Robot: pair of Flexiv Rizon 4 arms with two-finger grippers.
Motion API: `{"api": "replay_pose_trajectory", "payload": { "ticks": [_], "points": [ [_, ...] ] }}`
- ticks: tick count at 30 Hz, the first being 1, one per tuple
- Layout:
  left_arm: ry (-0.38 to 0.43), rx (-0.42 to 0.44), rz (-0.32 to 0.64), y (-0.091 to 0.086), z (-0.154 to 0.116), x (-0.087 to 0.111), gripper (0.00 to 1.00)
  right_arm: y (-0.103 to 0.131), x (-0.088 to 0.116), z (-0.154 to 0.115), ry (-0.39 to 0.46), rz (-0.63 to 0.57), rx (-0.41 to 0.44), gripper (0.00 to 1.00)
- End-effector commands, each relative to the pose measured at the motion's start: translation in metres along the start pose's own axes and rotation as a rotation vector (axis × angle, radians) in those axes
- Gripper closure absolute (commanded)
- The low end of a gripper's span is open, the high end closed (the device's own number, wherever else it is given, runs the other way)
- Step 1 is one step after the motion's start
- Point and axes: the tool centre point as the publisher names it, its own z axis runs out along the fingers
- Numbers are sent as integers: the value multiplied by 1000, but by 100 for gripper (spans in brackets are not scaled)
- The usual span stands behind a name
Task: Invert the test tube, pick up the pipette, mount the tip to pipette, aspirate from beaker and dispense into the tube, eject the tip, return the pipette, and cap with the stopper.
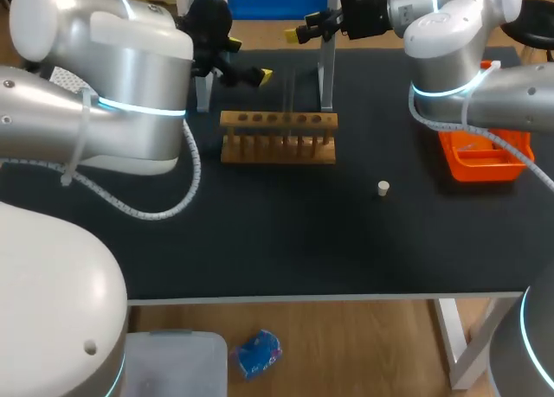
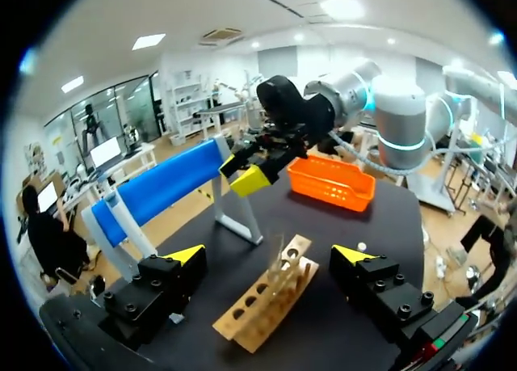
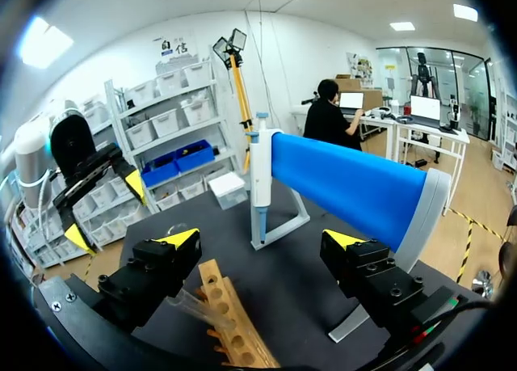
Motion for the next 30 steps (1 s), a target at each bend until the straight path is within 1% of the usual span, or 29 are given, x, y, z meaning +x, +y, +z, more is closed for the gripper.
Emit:
{"api": "replay_pose_trajectory", "payload": {
  "ticks": [1, 5, 10, 16, 22, 23, 30],
  "points": [
    [58, 18, 19, 7, -5, -11, 0, -9, 4, -22, 7, 1, -4, 0],
    [80, 15, 65, 8, -3, -14, 0, -18, 8, -44, 18, 4, -32, 0],
    [101, 13, 95, 7, 1, -19, 0, -28, 14, -69, 35, 8, -56, 0],
    [163, 23, 136, 1, 12, -22, 0, -44, 24, -92, 12, 5, -55, 0],
    [207, 33, 114, 1, 21, -28, 0, -59, 37, -110, 12, -10, -33, 0],
    [219, 34, 110, 1, 22, -28, 0, -59, 37, -110, 12, -10, -33, 0],
    [217, 30, 106, 2, 22, -29, 0, -59, 37, -110, 12, -10, -33, 0]
  ]
}}
